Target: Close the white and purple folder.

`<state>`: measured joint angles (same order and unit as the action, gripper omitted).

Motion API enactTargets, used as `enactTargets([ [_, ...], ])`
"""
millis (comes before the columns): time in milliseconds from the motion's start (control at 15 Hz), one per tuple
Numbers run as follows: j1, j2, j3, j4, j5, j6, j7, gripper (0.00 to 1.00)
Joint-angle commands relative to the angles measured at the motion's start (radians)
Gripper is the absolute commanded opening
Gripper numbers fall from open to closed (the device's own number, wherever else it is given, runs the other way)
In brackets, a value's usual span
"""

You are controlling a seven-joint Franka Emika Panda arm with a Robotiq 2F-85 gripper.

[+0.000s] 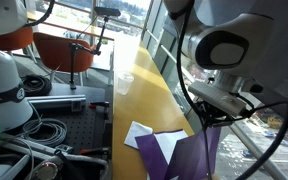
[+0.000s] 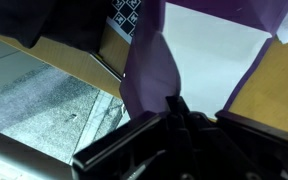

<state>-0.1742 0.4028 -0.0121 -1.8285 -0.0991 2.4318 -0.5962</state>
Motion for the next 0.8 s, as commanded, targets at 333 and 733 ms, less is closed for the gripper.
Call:
enactTargets([
  [333, 0.044, -0.028, 0.042, -0.145, 0.022, 0.058, 0.094, 0.62],
  [733, 0.023, -0.087, 0.135, -0.124, 0.211, 0.021, 0.088, 1.00],
])
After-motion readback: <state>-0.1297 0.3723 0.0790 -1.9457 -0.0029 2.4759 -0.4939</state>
